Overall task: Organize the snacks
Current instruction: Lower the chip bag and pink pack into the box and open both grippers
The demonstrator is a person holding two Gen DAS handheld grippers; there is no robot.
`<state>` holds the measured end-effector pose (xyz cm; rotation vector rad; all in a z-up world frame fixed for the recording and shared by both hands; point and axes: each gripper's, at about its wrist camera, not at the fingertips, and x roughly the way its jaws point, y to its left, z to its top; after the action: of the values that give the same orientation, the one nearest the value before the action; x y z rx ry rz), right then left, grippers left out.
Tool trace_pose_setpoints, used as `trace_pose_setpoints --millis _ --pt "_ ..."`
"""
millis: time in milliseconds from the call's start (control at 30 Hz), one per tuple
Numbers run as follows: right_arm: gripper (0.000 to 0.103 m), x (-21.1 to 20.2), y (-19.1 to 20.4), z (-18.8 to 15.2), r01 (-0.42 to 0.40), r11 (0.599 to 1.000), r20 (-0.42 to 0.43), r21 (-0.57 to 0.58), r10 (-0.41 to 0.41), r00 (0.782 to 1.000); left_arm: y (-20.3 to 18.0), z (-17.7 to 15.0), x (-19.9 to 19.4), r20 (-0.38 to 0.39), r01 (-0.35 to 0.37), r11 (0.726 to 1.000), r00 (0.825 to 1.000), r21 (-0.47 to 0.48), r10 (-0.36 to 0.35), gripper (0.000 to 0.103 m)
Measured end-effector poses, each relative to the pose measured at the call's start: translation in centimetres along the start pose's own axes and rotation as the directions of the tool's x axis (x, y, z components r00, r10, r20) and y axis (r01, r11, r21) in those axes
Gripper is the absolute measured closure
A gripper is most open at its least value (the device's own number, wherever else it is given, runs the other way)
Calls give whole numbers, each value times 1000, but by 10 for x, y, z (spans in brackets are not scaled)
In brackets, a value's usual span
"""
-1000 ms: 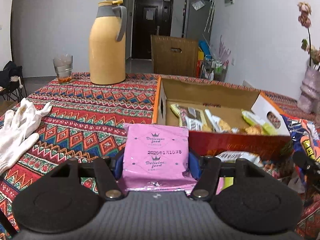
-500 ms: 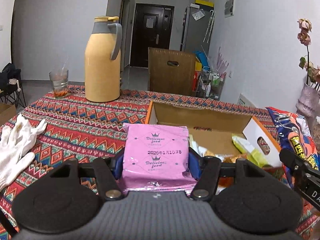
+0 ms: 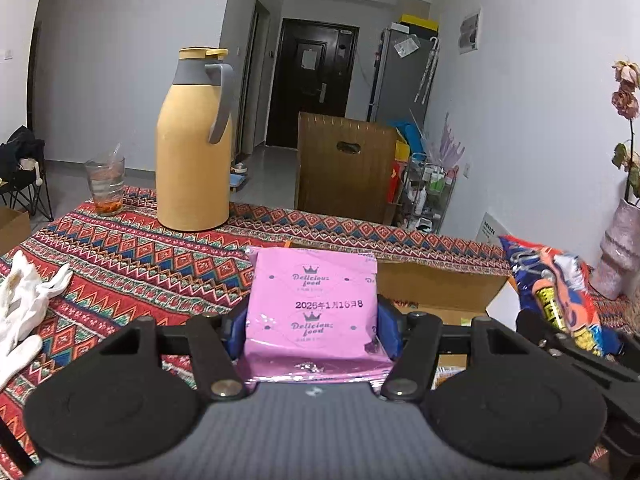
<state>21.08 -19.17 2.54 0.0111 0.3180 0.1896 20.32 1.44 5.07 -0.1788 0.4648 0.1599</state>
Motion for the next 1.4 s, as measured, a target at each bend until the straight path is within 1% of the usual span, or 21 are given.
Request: trace_pose_setpoints --millis 200,400,567,633,667,700,733,767,800,833,867,1100,1400 --pt "43 24 -5 -6 21 1000 -8 22 -21 1000 -2 -8 19 8 -13 1000 1000 -4 13 41" --pt "43 39 -3 -16 12 1000 -56 18 -11 998 6 -17 39 -50 -15 1000 999 -6 15 41" --pt "42 46 1 -24 20 1000 -85 -3 -20 996 7 -21 41 -68 -3 1000 998 -1 3 40" --pt "37 48 1 -25 25 1000 -97 -2 -25 995 6 -23 38 -65 -2 1000 998 4 3 32" --pt "33 47 0 -25 28 1000 -98 2 -27 995 6 -23 36 -58 -4 1000 998 5 5 25" --pt "23 46 -1 -26 32 999 -98 7 -31 995 6 -24 33 -46 -9 1000 999 5 10 19" --pt "13 45 -2 -25 38 999 -96 11 -37 995 7 -24 30 -37 -13 1000 999 5 13 16" --pt "9 43 -3 -25 43 999 -91 15 -41 995 7 -23 28 -29 -16 1000 999 3 16 8" --pt "3 41 -5 -25 45 999 -88 23 -43 995 7 -23 26 -21 -21 1000 1000 -1 21 0" --pt "0 39 -6 -25 45 998 -87 32 -42 995 8 -23 24 -10 -29 1000 1000 -5 29 0" --pt "0 37 -7 -25 44 998 -85 43 -40 996 8 -23 23 -6 -38 999 999 -8 38 0" --pt "0 28 -10 -23 36 997 -82 65 -31 996 9 -22 20 -15 -36 999 999 -9 36 0" --pt "0 19 -10 -18 59 996 -73 60 -55 996 8 -19 10 -4 -38 999 999 -17 38 0"
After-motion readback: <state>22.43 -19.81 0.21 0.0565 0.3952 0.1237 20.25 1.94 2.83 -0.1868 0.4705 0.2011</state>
